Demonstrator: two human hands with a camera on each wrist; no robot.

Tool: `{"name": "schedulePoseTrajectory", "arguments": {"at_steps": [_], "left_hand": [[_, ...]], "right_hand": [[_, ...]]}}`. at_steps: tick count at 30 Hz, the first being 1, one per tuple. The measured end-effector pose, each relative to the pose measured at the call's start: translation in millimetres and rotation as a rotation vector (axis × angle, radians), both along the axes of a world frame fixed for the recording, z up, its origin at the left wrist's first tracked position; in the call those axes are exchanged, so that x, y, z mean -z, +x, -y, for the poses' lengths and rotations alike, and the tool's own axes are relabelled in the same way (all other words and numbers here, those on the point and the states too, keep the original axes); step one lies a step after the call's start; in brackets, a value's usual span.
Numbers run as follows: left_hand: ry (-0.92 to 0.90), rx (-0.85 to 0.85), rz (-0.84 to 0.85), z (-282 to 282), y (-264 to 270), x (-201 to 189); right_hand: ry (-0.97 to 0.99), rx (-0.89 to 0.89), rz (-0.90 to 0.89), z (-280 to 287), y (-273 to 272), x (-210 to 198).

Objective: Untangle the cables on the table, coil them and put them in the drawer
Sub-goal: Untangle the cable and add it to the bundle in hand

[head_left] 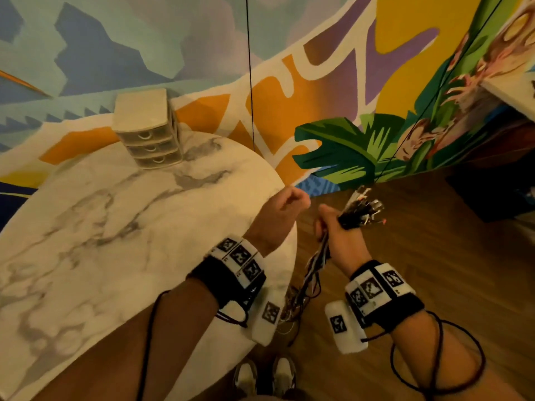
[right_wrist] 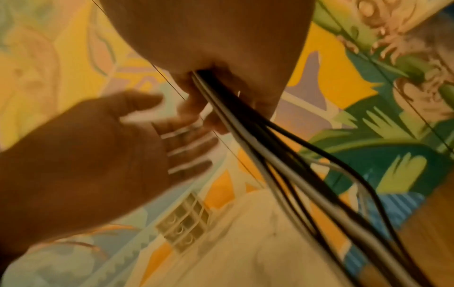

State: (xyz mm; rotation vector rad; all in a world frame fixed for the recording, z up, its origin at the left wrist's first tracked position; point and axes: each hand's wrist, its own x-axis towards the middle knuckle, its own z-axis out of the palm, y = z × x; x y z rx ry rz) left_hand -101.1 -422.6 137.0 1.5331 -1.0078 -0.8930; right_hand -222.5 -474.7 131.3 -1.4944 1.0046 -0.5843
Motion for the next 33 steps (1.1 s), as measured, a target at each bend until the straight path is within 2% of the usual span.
{"name": "schedulePoseTrajectory", "arguments": {"at_steps": [2, 3, 5, 8, 13, 16, 18, 20, 22, 25, 26, 29, 31, 33], "left_hand": [[0.095, 0.164, 0.089, -1, -10, 2], [0.099, 0.234, 0.079, 0, -21, -2], [-0.04, 0.305, -0.095, 9, -36, -22], [-0.123, 0.307, -0.234, 36, -46, -34], [-0.134, 0.457, -0.177, 52, -62, -47], [-0.168, 0.448, -0.061, 54, -69, -52], [-0.177, 0.398, -0.062, 53, -72, -56], [-0.116, 0.318, -0.098, 57, -74, -59], [-0.004, 0.241, -0.159, 54, -70, -60], [0.108, 0.194, -0.336, 55, -65, -61], [0.113, 0.186, -0.331, 57, -62, -63], [0.081, 0.149, -0.143, 62, -55, -76], [0.03, 0.107, 0.035, 63, -50, -88], [-0.054, 0.096, 0.38, 64, -41, -102]], "right_hand": [[-0.132, 0.018, 0.086, 9, -10, -15], [-0.181, -0.011, 0.088, 12, -14, -22], [-0.251, -0.081, 0.036, 19, -20, -32], [-0.201, -0.069, -0.039, 29, -32, -51], [-0.19, -0.072, -0.07, 33, -49, -82], [-0.103, -0.034, -0.083, 36, -52, -85], [-0.106, -0.027, 0.115, 39, -53, -78], [-0.011, -0.107, 0.256, 45, -60, -59], [0.138, -0.244, 0.268, 44, -58, -37], [0.185, -0.39, 0.29, 40, -46, -17], [0.175, -0.421, 0.262, 38, -42, -13], [0.032, -0.465, 0.011, 31, -27, 5], [0.005, -0.333, -0.075, 30, -23, 28], [0.1, -0.197, -0.186, 34, -32, 56]]}}
